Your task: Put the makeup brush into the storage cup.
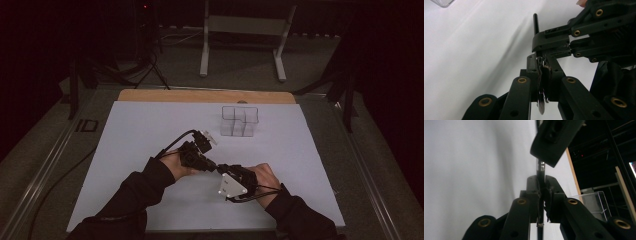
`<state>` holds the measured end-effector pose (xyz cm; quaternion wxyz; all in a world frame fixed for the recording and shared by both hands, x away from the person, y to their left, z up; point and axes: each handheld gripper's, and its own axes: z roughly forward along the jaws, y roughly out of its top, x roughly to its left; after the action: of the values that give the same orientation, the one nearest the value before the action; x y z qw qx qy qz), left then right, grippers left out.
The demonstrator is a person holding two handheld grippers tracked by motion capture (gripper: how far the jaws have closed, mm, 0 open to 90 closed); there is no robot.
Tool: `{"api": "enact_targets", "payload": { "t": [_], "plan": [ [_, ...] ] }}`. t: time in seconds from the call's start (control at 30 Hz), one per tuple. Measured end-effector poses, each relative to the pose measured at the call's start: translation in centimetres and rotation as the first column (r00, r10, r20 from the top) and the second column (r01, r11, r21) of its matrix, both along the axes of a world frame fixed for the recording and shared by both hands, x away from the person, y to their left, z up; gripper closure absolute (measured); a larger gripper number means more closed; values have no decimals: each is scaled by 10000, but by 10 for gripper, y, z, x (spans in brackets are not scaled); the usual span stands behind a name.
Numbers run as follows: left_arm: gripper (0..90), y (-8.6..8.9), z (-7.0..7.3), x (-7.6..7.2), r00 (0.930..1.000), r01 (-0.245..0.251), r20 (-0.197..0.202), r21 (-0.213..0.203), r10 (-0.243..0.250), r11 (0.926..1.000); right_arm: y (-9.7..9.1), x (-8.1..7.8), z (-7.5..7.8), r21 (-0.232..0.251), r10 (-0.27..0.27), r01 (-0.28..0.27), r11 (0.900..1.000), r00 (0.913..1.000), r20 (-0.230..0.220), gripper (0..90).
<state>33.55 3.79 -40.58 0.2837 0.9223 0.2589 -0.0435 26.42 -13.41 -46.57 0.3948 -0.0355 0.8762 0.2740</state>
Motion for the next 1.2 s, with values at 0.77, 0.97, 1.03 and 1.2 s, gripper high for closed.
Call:
{"api": "enact_targets", "payload": {
  "t": [0.77, 0.97, 1.03, 1.2],
  "plan": [
    [270, 28, 29, -11, 9604, -943, 2436, -1736, 1355, 9803, -15, 6, 15, 337, -174, 173, 9993, 9998, 17, 837],
    [137, 47, 33, -13, 9441, -998, 2805, -2568, 1729, 9613, -24, 5, 22, 790, -275, 271, 9965, 9996, 40, 837],
    [34, 53, 33, -12, 9452, -1110, 2689, -2680, 1849, 9570, -27, 4, 25, 985, -371, 374, 9944, 9993, -43, 837],
    [20, 73, 26, -9, 9294, -1448, 2833, -3097, 2366, 9398, -34, 1, 37, 1542, -309, 332, 9875, 9994, -174, 837]
  ]
}}
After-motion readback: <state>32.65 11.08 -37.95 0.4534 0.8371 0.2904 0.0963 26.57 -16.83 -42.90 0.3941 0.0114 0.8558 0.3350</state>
